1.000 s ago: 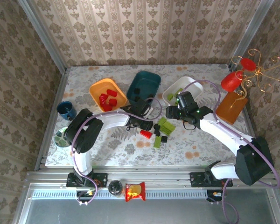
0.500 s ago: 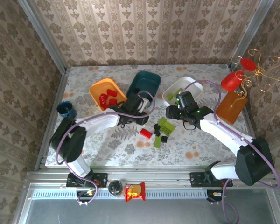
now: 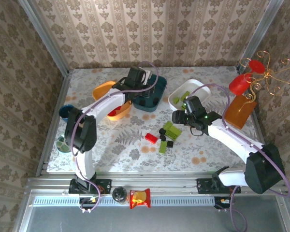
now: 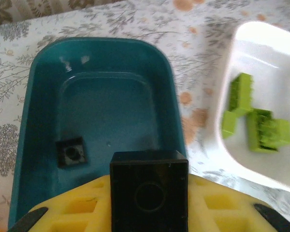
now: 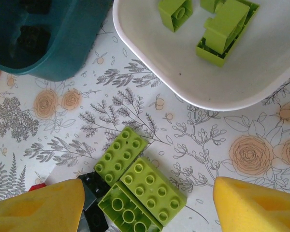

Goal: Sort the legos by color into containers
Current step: Place the lego in the container.

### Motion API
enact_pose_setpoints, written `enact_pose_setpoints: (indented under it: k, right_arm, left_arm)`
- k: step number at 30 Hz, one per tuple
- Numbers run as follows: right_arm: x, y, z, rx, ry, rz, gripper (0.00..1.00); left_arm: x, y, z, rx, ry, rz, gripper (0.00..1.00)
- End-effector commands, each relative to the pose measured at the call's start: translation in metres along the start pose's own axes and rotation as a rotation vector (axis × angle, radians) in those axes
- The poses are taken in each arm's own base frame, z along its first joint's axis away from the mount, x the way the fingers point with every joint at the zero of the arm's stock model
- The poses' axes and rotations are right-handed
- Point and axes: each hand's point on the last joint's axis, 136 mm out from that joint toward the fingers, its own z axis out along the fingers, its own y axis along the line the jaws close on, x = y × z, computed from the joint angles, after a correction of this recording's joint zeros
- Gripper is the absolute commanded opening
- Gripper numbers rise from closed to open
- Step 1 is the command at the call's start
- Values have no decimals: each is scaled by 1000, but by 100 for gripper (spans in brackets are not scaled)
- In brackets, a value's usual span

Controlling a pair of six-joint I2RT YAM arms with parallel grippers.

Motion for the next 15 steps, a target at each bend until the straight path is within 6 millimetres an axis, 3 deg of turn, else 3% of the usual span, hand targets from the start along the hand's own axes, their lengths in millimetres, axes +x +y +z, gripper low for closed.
enact_pose_setpoints:
  k: [1, 8, 11, 15]
  right_arm:
    - [2, -3, -5, -4, -3, 11, 72]
    - [4, -4, -5, -5, -1, 16, 72]
    - [2, -3, -7, -8, -6, 17, 72]
    - [1, -4, -10, -5, -13, 18, 72]
  left_arm:
    - [14, 20, 24, -34, 100, 12, 32]
    - [28, 36, 58, -53, 181, -10, 36]
    - [30, 34, 62, -39, 190, -10, 49]
    - [20, 32, 52, -31, 160, -16, 68]
